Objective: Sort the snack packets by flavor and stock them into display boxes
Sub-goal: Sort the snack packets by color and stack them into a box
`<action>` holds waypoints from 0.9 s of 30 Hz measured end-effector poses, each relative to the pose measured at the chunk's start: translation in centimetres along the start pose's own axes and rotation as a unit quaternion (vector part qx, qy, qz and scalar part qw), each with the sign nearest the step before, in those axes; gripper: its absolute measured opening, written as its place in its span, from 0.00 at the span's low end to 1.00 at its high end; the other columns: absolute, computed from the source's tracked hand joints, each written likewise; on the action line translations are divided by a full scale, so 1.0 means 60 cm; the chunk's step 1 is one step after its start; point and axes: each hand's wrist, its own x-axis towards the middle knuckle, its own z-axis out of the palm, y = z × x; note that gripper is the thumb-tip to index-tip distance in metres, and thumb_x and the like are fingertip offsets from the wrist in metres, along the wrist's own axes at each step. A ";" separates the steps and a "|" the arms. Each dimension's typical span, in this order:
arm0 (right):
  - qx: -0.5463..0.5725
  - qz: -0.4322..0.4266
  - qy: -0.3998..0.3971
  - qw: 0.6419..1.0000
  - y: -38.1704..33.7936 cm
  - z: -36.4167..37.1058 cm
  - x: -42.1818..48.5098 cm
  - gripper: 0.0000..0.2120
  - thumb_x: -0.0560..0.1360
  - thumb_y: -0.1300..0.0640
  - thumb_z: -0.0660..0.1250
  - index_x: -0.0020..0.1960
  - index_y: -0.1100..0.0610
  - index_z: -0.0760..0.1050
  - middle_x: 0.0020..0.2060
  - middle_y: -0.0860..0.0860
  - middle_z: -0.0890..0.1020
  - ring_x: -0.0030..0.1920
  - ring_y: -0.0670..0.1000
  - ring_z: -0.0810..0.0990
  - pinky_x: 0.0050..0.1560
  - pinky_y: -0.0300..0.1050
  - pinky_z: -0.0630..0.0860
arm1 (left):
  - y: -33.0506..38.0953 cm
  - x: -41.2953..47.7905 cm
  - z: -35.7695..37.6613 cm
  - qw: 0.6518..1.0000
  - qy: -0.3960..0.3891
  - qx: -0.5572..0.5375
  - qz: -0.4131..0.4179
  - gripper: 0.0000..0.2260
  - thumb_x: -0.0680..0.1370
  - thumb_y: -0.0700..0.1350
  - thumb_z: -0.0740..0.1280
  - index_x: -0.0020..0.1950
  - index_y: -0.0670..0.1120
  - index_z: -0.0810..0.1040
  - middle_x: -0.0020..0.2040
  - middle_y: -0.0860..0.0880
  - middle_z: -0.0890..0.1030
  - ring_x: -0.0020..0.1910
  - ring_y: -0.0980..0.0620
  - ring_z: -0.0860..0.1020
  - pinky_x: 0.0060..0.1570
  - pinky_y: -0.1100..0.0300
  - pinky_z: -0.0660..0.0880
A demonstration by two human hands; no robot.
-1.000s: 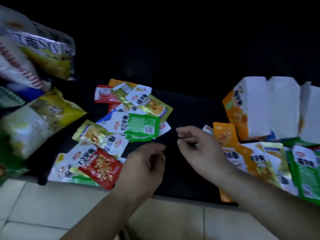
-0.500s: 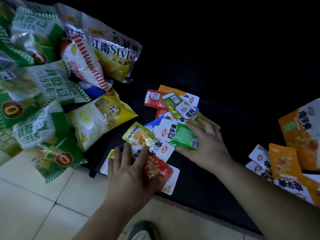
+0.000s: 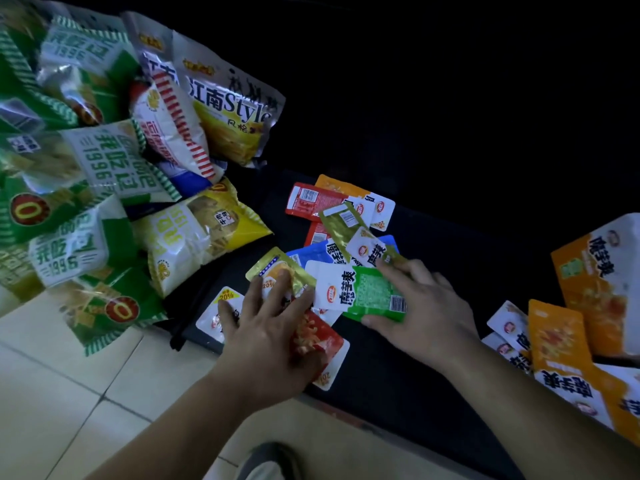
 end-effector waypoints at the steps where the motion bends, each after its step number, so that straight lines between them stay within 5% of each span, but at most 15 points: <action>1: -0.001 0.000 -0.009 1.000 0.003 -0.005 0.003 0.44 0.68 0.27 0.70 0.79 0.31 0.54 0.68 0.32 0.63 0.67 0.48 0.68 0.51 0.44 0.74 | 0.000 -0.006 0.002 1.000 0.021 -0.015 0.004 0.37 0.71 0.73 0.58 0.80 0.69 0.55 0.85 0.55 0.46 0.84 0.41 0.43 0.72 0.24 0.47; 4: -0.001 0.002 -0.037 0.999 0.008 -0.013 0.007 0.44 0.64 0.26 0.72 0.76 0.30 0.59 0.65 0.30 0.63 0.64 0.45 0.66 0.49 0.43 0.71 | -0.003 -0.005 -0.011 0.987 0.149 -0.044 0.027 0.17 0.78 0.63 0.62 0.63 0.61 0.80 0.78 0.54 0.70 0.81 0.38 0.61 0.70 0.24 0.54; 6: 0.001 -0.009 -0.050 0.999 0.011 -0.012 0.001 0.47 0.60 0.22 0.71 0.76 0.30 0.59 0.65 0.30 0.61 0.64 0.44 0.64 0.50 0.43 0.70 | 0.000 0.027 -0.028 0.972 0.223 -0.037 0.064 0.13 0.79 0.55 0.65 0.59 0.53 0.83 0.71 0.49 0.77 0.76 0.38 0.69 0.70 0.27 0.61; 10: 0.041 0.005 -0.059 0.997 0.007 -0.011 -0.008 0.38 0.65 0.20 0.64 0.72 0.30 0.65 0.72 0.32 0.57 0.73 0.44 0.59 0.60 0.46 0.70 | 0.025 0.116 -0.075 0.996 0.049 -0.067 0.043 0.28 0.81 0.53 0.66 0.81 0.50 0.65 0.78 0.45 0.70 0.79 0.40 0.64 0.77 0.46 0.64; 14: 0.065 0.013 -0.089 0.994 0.004 -0.013 -0.009 0.24 0.75 0.27 0.61 0.69 0.32 0.68 0.81 0.34 0.47 0.81 0.44 0.39 0.73 0.52 0.63 | 0.033 0.147 -0.085 0.997 0.030 -0.066 0.011 0.33 0.78 0.51 0.73 0.81 0.52 0.64 0.68 0.44 0.73 0.68 0.39 0.70 0.62 0.47 0.74; 18: 0.122 0.026 -0.013 0.992 0.013 0.004 -0.007 0.12 0.79 0.37 0.62 0.58 0.40 0.74 0.71 0.37 0.70 0.77 0.50 0.63 0.69 0.53 0.71 | 0.024 0.149 -0.083 0.996 0.040 -0.072 -0.019 0.28 0.79 0.51 0.73 0.77 0.48 0.71 0.66 0.41 0.72 0.68 0.37 0.68 0.64 0.43 0.71; 22: 0.082 0.035 0.070 0.994 0.019 0.008 -0.004 0.05 0.79 0.44 0.66 0.48 0.45 0.73 0.45 0.42 0.76 0.52 0.52 0.77 0.53 0.52 0.76 | 0.022 0.150 -0.086 0.967 0.111 -0.230 -0.018 0.04 0.81 0.41 0.69 0.51 0.49 0.83 0.42 0.47 0.80 0.38 0.45 0.78 0.39 0.54 0.75; 24: 0.118 0.054 0.091 0.987 0.018 -0.001 0.009 0.05 0.79 0.46 0.66 0.53 0.45 0.74 0.48 0.43 0.77 0.53 0.53 0.77 0.45 0.48 0.74 | 0.031 0.145 -0.091 0.944 0.124 -0.299 -0.063 0.04 0.82 0.42 0.68 0.51 0.49 0.82 0.38 0.50 0.80 0.33 0.50 0.77 0.33 0.60 0.72; 27: 0.145 0.075 0.054 0.985 0.013 -0.016 0.040 0.18 0.81 0.47 0.65 0.70 0.45 0.71 0.64 0.47 0.76 0.66 0.53 0.72 0.55 0.49 0.74 | 0.038 0.130 -0.100 0.903 0.192 -0.377 -0.073 0.06 0.83 0.42 0.67 0.50 0.50 0.82 0.40 0.53 0.82 0.36 0.54 0.78 0.36 0.62 0.72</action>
